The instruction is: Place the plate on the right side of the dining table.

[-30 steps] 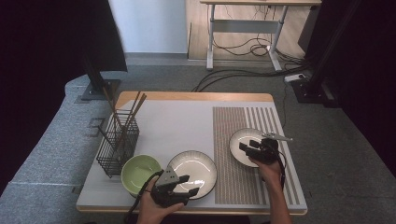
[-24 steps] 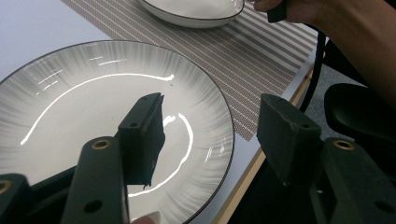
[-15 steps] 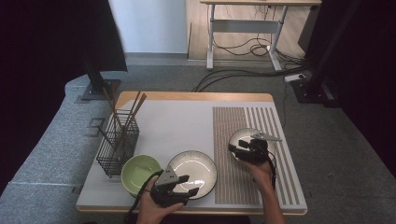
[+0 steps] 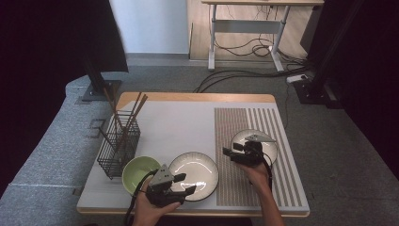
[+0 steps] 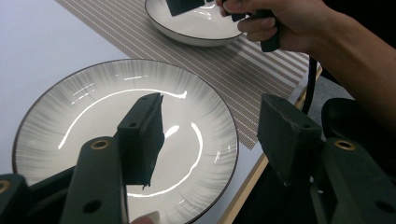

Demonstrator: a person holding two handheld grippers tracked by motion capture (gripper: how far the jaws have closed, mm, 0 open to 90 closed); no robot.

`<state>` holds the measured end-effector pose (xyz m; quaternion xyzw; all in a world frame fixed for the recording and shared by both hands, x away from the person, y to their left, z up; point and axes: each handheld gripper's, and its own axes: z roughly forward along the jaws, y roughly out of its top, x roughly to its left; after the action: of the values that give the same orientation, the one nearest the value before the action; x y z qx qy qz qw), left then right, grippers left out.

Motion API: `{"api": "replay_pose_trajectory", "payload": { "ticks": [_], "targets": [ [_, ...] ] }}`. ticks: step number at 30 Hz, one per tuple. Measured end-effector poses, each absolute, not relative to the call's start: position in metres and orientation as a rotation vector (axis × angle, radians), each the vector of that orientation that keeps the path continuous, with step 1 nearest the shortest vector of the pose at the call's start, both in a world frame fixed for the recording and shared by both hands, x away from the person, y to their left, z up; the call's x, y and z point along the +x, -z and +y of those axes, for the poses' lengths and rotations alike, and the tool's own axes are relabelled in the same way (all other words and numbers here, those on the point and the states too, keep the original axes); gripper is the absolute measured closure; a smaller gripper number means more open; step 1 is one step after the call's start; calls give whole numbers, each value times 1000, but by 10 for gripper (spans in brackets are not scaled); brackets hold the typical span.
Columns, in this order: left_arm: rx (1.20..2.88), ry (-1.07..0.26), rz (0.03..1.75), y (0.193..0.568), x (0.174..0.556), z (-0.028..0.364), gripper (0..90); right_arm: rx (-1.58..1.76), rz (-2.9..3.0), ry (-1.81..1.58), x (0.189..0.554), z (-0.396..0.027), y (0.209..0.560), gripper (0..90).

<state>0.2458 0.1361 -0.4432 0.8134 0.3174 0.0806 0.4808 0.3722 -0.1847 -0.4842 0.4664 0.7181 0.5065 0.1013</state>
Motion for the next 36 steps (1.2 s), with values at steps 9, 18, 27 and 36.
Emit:
{"api": "replay_pose_trajectory", "payload": {
  "ticks": [9,18,27,36],
  "targets": [
    [1948,-210,788,435,247,148,407,1359,2163,-1485,372,-178,486,387],
    [1909,-243,792,421,243,163,401,1358,2172,-1471,372,-177,488,387],
    [1847,-292,836,408,242,188,399,1359,2171,-1465,372,-177,488,386],
    [1826,-297,882,407,247,204,399,1357,2178,-1465,371,-177,488,389]
  ]
}}
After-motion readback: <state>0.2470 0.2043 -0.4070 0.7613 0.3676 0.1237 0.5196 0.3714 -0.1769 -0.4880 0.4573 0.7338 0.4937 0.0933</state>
